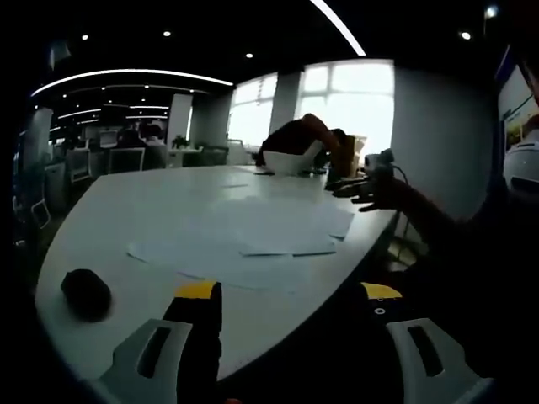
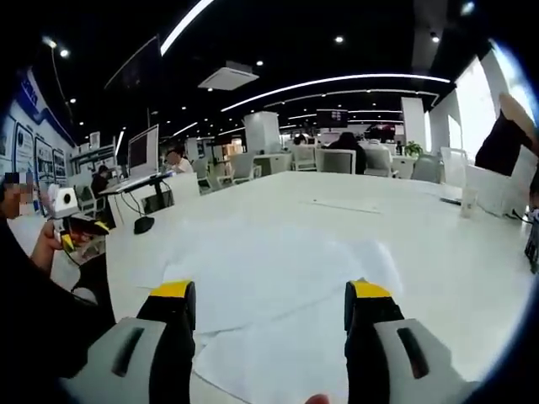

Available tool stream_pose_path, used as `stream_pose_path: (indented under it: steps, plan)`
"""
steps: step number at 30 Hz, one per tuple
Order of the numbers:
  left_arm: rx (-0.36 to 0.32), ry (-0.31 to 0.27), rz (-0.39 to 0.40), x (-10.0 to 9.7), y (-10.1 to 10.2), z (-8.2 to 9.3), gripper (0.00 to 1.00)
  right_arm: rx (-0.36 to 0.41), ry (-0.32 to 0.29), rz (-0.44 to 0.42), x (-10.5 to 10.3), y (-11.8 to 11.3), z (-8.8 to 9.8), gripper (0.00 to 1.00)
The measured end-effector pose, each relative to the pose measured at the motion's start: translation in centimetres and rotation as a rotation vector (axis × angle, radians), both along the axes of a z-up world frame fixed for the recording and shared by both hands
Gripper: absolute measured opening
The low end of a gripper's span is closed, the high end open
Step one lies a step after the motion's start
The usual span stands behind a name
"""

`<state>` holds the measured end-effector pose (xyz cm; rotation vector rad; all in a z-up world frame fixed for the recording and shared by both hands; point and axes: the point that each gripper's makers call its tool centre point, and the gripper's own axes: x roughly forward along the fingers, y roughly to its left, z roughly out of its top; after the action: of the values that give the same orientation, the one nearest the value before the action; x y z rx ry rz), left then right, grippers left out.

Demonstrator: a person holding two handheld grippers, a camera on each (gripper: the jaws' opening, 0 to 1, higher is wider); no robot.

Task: Organize the stack of printing papers by aligning and flattening the scattered papers on the table

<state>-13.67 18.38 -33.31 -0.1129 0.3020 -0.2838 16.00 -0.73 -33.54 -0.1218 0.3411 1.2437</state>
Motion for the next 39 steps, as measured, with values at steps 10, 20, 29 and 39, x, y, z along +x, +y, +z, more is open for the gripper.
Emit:
stream_pose_path:
  steps: [10, 20, 29, 39]
  plan:
    - [-0.005, 0.007, 0.007, -0.1, 0.3, -0.4, 0.67, -0.004, 0.002, 0.004, 0.2, 0.7, -0.3, 0.67]
    - [-0.007, 0.006, 0.000, 0.0, 0.1, -0.5, 0.67, -0.004, -0.004, 0.004, 0.7, 1.3, -0.1, 0.67]
    - [-0.014, 0.010, 0.003, 0.1, 0.3, -0.7, 0.67, -0.001, -0.002, 0.001, 1.5, 1.8, 0.0, 0.67]
    - [-0.014, 0.014, -0.001, 0.2, 0.3, -0.8, 0.67, -0.007, 0.006, -0.005, 1.8, 2.3, -0.4, 0.67]
